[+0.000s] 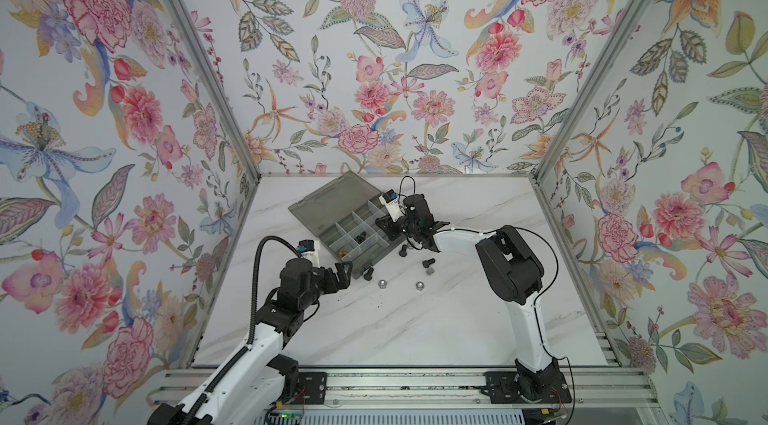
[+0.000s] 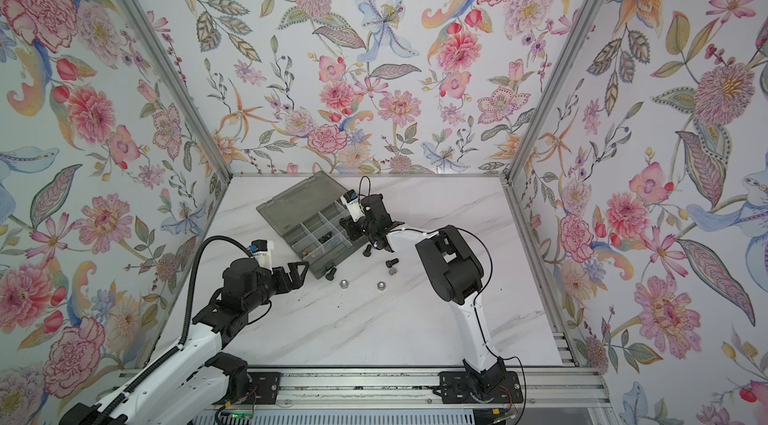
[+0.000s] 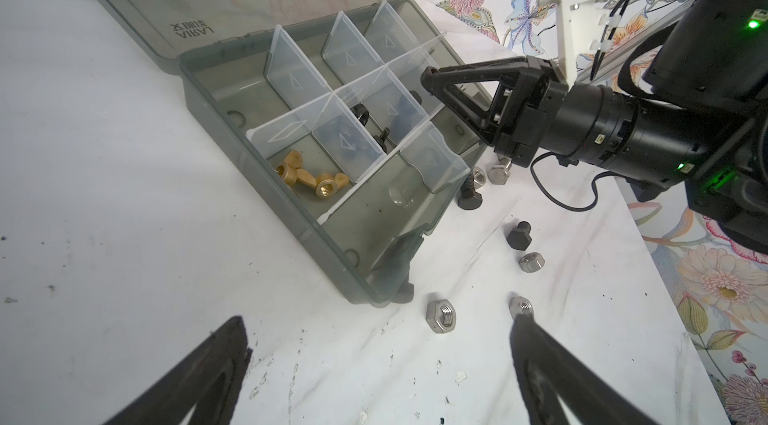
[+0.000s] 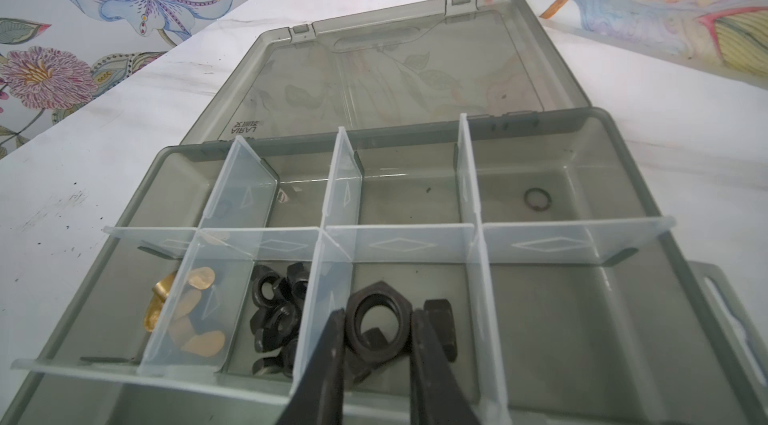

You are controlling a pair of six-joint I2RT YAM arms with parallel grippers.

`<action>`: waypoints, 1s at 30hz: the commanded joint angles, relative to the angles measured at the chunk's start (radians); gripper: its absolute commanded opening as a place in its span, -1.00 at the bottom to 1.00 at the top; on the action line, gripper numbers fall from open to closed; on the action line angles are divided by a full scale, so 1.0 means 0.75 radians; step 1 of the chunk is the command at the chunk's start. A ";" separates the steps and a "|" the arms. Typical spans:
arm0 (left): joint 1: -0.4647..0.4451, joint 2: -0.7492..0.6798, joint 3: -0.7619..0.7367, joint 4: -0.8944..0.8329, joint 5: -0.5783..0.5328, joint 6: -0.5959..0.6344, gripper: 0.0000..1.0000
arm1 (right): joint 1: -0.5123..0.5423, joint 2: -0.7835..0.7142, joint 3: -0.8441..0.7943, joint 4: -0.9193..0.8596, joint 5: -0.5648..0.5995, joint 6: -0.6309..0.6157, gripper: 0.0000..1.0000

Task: Sort the screws and nuts into containers
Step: 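Carry the black hex nut into the hex nut compartment and open the right gripper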

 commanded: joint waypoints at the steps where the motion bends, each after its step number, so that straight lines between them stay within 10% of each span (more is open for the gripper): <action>1: 0.014 0.000 -0.009 0.018 0.029 -0.011 0.99 | -0.009 0.010 0.018 -0.011 0.011 0.014 -0.55; 30: 0.014 -0.003 -0.001 -0.001 0.021 -0.001 0.99 | -0.030 -0.151 -0.006 -0.042 -0.084 0.067 -0.12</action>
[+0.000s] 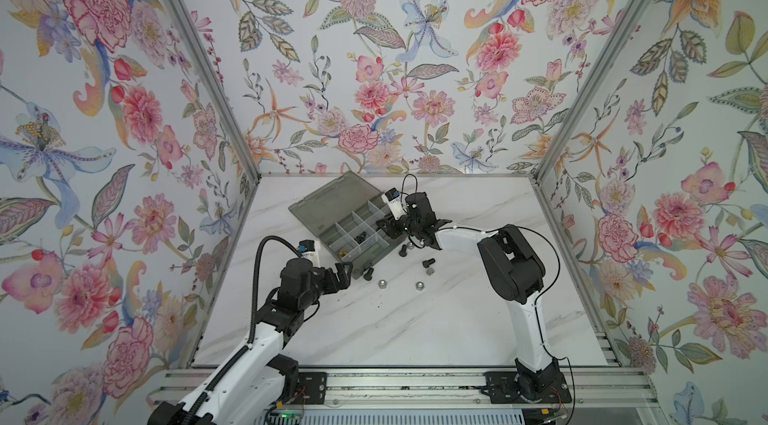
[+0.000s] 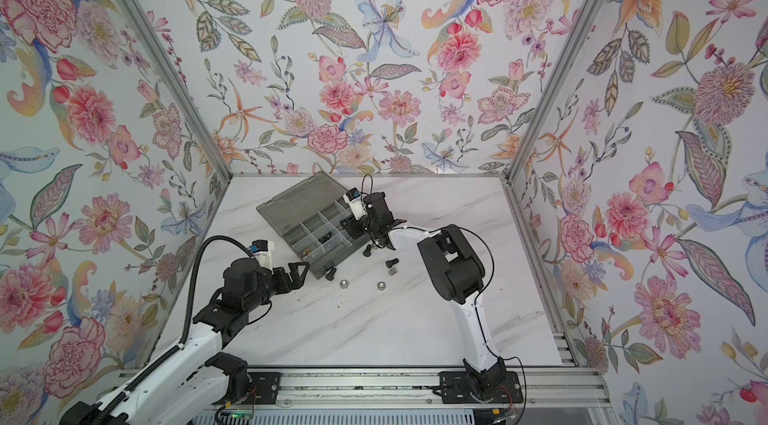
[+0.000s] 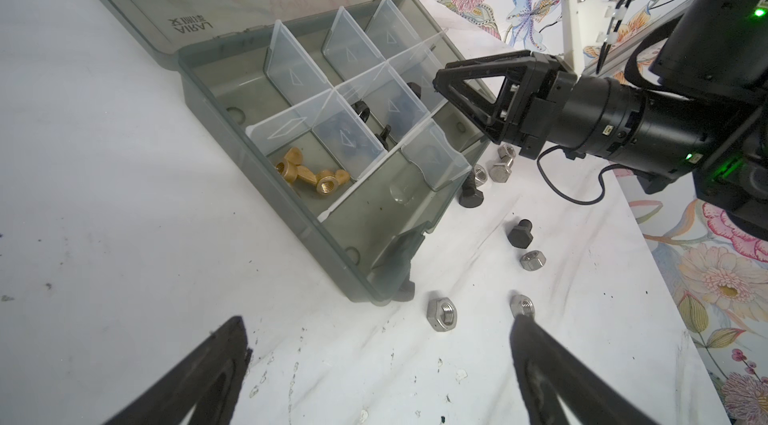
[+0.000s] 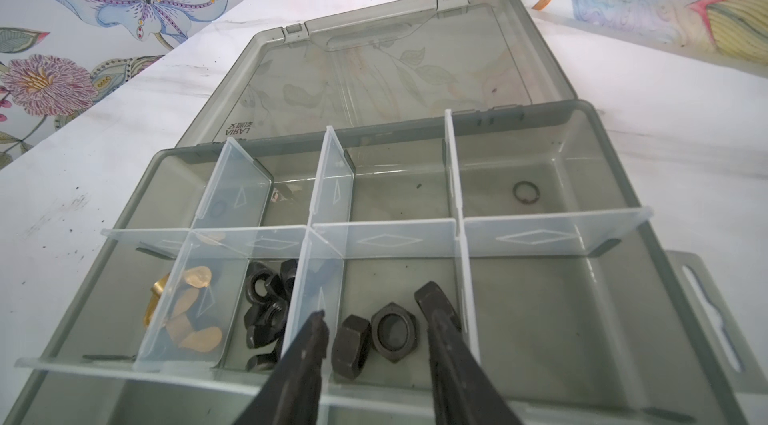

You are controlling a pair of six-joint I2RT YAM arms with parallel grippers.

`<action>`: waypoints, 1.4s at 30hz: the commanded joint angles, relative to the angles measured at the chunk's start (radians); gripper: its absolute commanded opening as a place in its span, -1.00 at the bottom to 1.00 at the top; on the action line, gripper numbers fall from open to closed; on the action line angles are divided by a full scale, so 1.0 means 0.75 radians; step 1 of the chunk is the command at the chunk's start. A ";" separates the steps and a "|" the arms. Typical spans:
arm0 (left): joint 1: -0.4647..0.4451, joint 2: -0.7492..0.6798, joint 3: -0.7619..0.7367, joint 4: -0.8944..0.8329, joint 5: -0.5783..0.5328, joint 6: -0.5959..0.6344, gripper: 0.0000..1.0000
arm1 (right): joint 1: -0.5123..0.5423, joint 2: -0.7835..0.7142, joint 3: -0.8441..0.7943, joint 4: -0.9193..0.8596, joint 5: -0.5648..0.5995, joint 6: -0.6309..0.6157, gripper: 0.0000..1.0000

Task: Sort the screws and nuts into containers
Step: 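Carry the black hex nut into the hex nut compartment and open the right gripper, then move the right gripper back over a loose silver hex nut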

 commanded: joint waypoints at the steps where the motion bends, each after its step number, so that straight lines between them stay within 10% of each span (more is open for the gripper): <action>1: 0.015 -0.013 0.001 -0.006 0.015 -0.001 0.99 | -0.010 -0.188 -0.044 0.002 -0.054 0.037 -0.10; 23: 0.014 0.060 0.055 0.006 0.025 0.003 0.99 | 0.083 -1.176 -1.011 -0.187 0.207 0.139 0.14; 42: 0.013 0.087 0.059 0.007 0.015 0.000 0.99 | 0.383 -0.854 -1.307 0.511 0.342 0.123 0.17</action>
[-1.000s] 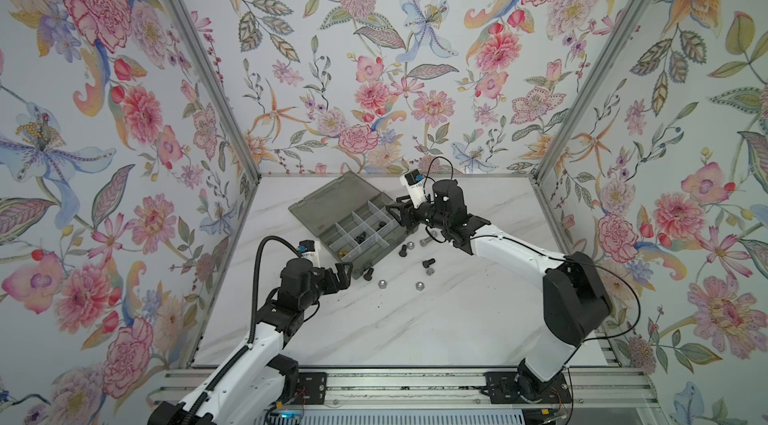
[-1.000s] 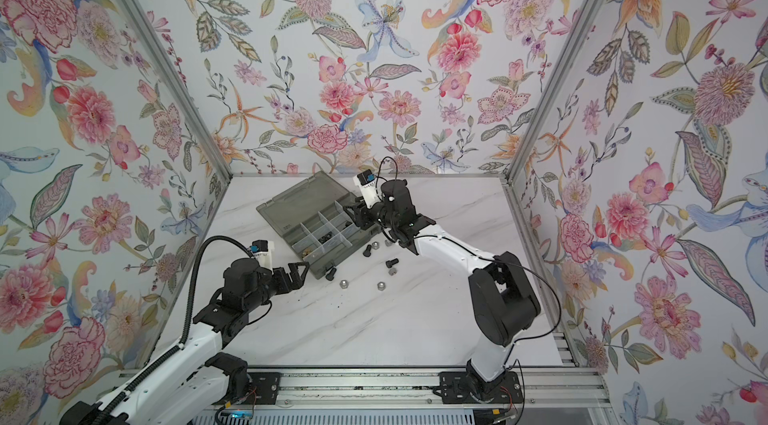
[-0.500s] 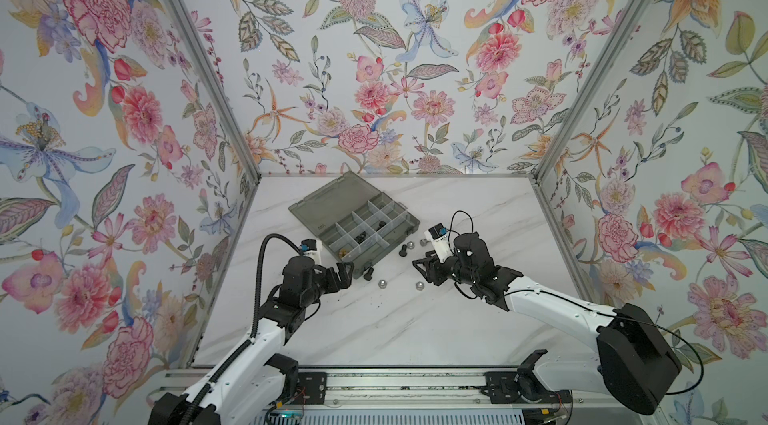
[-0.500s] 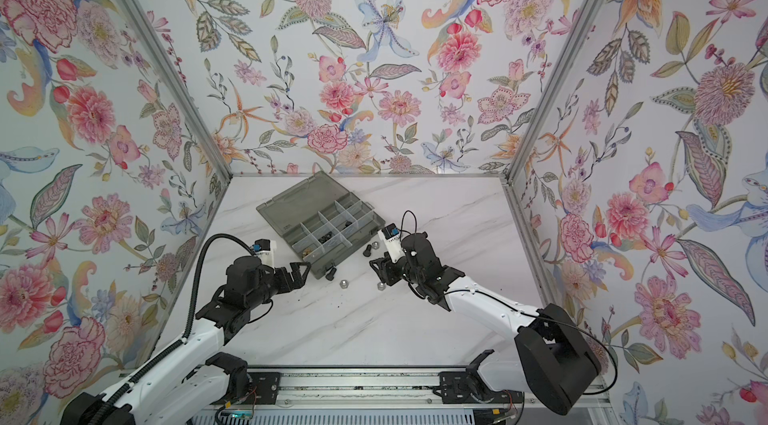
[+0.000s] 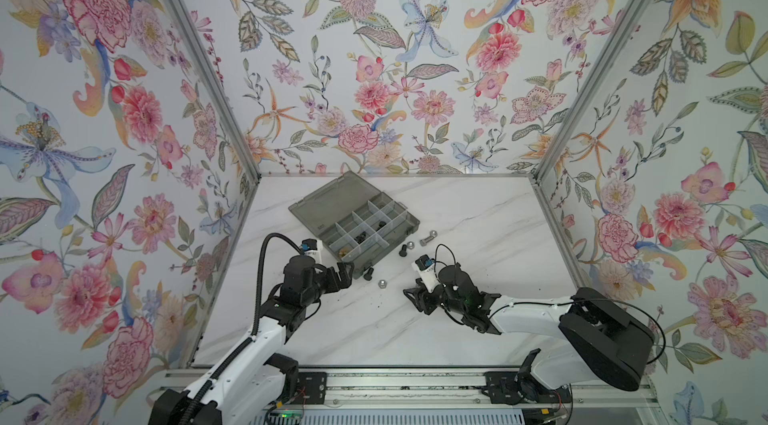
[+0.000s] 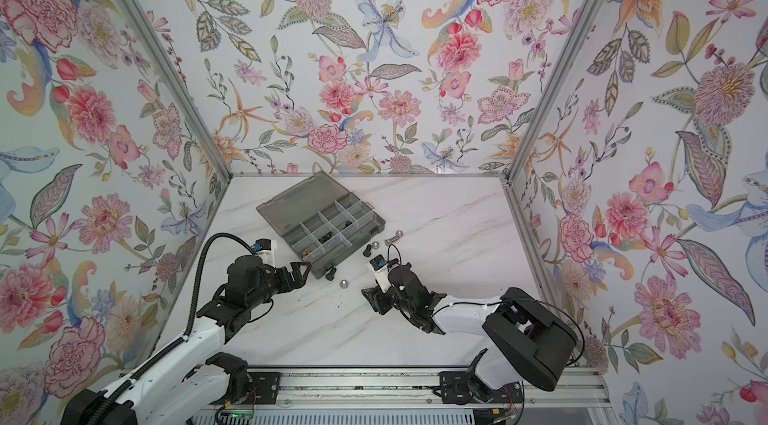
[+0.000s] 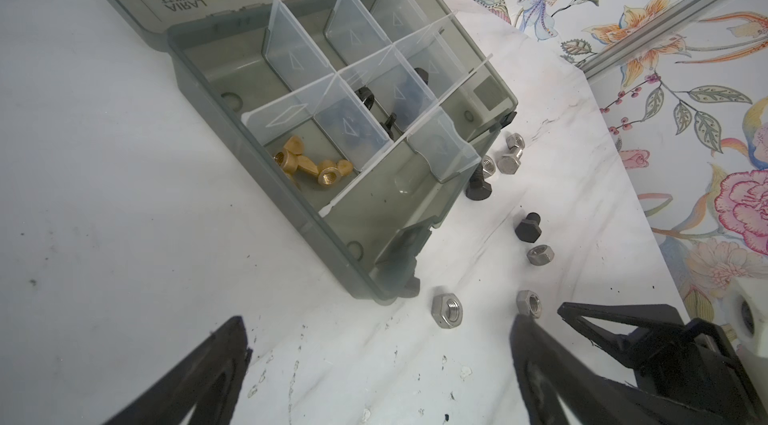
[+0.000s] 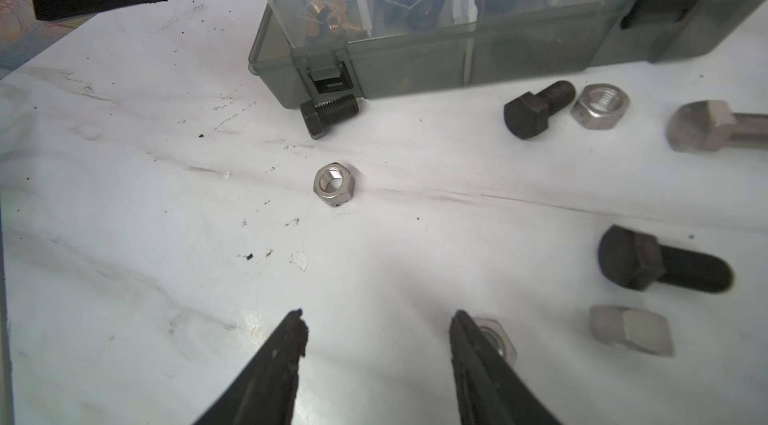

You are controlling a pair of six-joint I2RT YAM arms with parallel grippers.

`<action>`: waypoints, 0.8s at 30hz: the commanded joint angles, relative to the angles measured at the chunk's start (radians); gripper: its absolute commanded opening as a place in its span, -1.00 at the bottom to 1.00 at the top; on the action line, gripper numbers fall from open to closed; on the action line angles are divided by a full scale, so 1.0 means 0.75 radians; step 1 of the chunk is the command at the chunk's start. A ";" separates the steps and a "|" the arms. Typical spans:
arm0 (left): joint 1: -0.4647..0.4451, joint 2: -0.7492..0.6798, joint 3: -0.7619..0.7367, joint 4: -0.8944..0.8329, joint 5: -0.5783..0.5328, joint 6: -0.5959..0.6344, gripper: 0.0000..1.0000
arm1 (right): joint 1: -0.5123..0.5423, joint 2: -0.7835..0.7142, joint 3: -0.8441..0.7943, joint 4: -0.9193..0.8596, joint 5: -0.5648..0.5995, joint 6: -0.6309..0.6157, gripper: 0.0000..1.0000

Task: Sort the screws and nuts into containers
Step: 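Move the right gripper back over a loose silver hex nut, then lower the open right gripper around the silver hex nut and close it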

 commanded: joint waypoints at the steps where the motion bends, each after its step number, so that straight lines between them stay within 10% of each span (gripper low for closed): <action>1: 0.014 0.006 0.032 0.006 -0.001 0.002 0.99 | 0.052 0.102 0.039 0.190 0.029 -0.029 0.17; 24: 0.014 0.016 0.033 0.008 -0.008 0.007 0.99 | 0.120 0.583 0.164 0.586 0.049 -0.077 0.12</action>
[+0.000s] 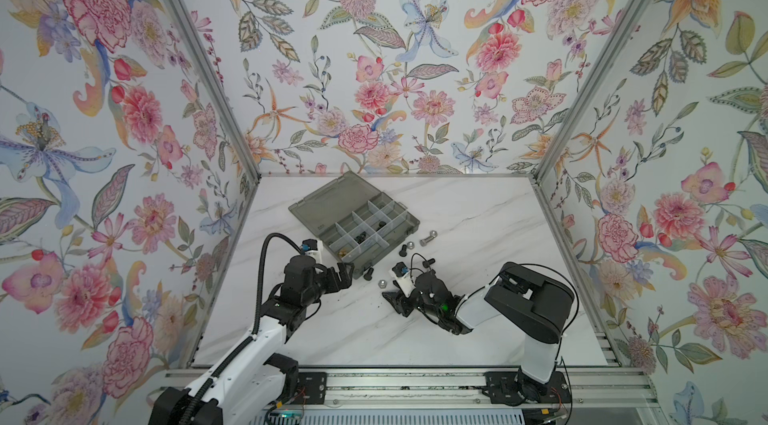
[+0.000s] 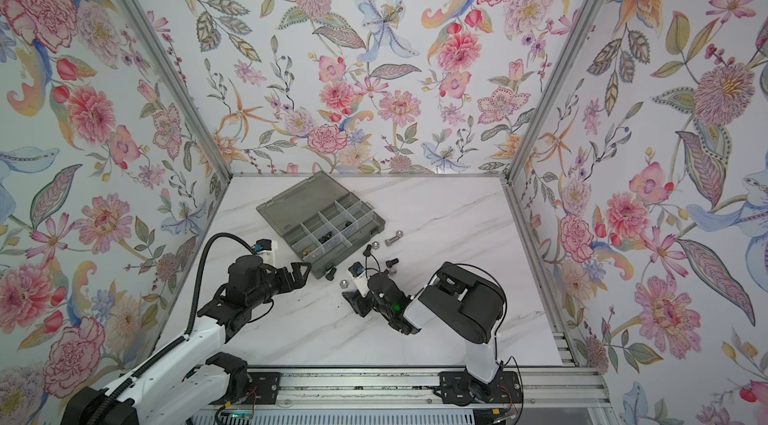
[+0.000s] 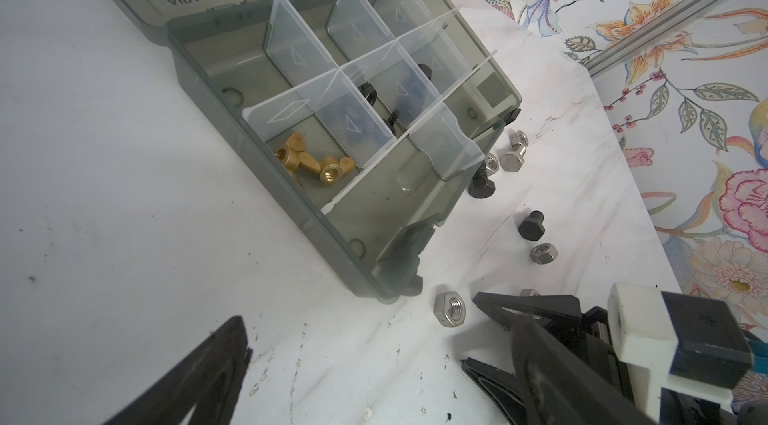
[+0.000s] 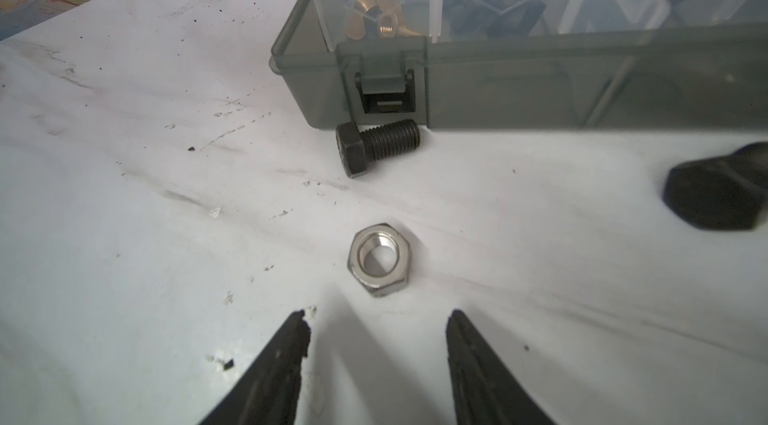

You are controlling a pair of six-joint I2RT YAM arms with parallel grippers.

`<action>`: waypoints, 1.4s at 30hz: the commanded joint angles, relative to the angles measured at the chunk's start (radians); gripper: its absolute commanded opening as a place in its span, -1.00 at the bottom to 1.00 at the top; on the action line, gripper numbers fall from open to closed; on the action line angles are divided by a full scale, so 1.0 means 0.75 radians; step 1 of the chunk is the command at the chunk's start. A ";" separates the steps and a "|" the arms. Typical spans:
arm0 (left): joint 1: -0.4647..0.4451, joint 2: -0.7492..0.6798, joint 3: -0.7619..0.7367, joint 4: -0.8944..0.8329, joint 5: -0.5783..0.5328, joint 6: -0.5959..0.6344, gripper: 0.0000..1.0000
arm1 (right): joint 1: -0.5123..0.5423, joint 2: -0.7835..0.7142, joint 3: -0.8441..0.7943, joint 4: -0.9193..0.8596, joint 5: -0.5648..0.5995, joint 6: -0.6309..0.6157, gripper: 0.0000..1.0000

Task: Sort the screws and nuts into containers
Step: 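Lower the open right gripper around the silver hex nut and close it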

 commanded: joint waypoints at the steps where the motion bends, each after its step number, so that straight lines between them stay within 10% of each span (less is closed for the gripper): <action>1: 0.014 0.002 0.031 0.009 -0.008 0.008 0.99 | 0.015 0.056 0.029 0.065 0.013 -0.014 0.11; 29: 0.015 -0.034 0.015 0.001 -0.017 0.004 0.99 | 0.017 0.222 0.069 0.142 0.036 0.028 -0.10; 42: 0.015 -0.042 0.011 0.003 -0.018 0.003 0.99 | 0.009 0.128 0.053 0.090 0.030 0.018 -0.73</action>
